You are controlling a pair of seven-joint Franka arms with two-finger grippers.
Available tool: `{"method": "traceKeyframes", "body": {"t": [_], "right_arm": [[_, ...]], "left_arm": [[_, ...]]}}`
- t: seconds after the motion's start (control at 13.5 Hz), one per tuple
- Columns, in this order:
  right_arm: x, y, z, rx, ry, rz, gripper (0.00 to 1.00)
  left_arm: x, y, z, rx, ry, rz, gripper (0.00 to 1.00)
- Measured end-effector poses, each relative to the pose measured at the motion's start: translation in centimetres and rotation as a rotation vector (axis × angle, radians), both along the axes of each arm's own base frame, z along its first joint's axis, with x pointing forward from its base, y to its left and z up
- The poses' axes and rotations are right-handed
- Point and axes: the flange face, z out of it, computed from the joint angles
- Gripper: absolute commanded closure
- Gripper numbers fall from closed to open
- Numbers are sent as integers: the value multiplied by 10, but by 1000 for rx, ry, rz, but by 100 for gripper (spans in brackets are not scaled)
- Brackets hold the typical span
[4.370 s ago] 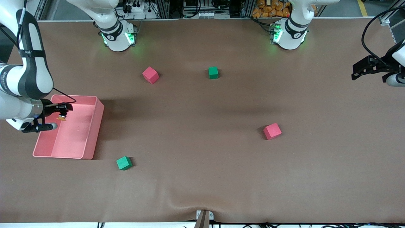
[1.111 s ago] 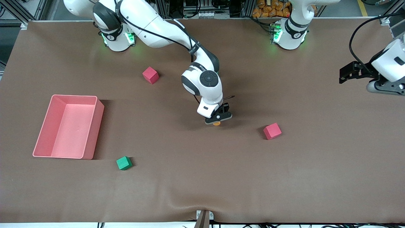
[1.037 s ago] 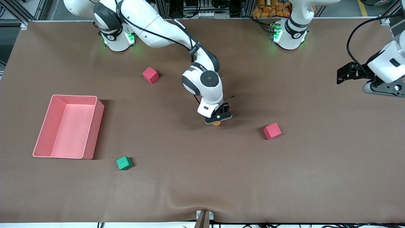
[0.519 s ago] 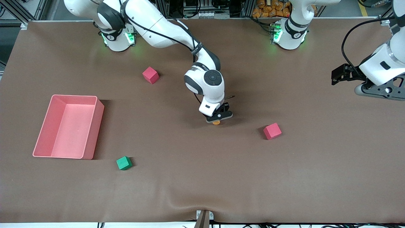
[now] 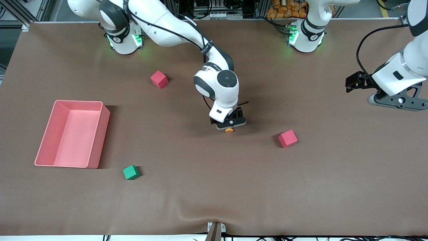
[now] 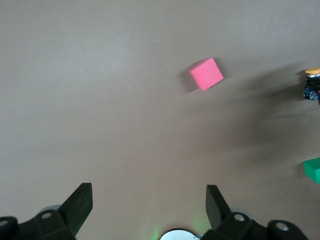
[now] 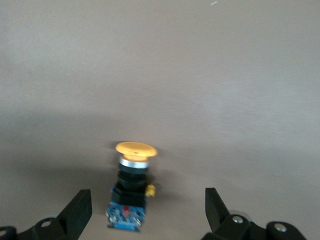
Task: Place and upright button with both arms
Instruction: 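Release the button and withdraw the right gripper while the left gripper approaches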
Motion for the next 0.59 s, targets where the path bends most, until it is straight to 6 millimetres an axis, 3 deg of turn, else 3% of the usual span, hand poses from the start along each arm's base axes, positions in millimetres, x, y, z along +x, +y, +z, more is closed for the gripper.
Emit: {"method": "traceKeyframes", "body": {"t": [0.15, 0.3, 0.59], "right_arm": [[15, -20, 39, -28, 15, -39, 0], [29, -45, 72, -44, 27, -75, 0], [55, -111, 102, -68, 47, -5, 0]], "left_arm": [[5, -10, -4, 5, -2, 20, 0], [10, -36, -17, 12, 9, 15, 0], [22, -81, -51, 17, 20, 70, 0]]}}
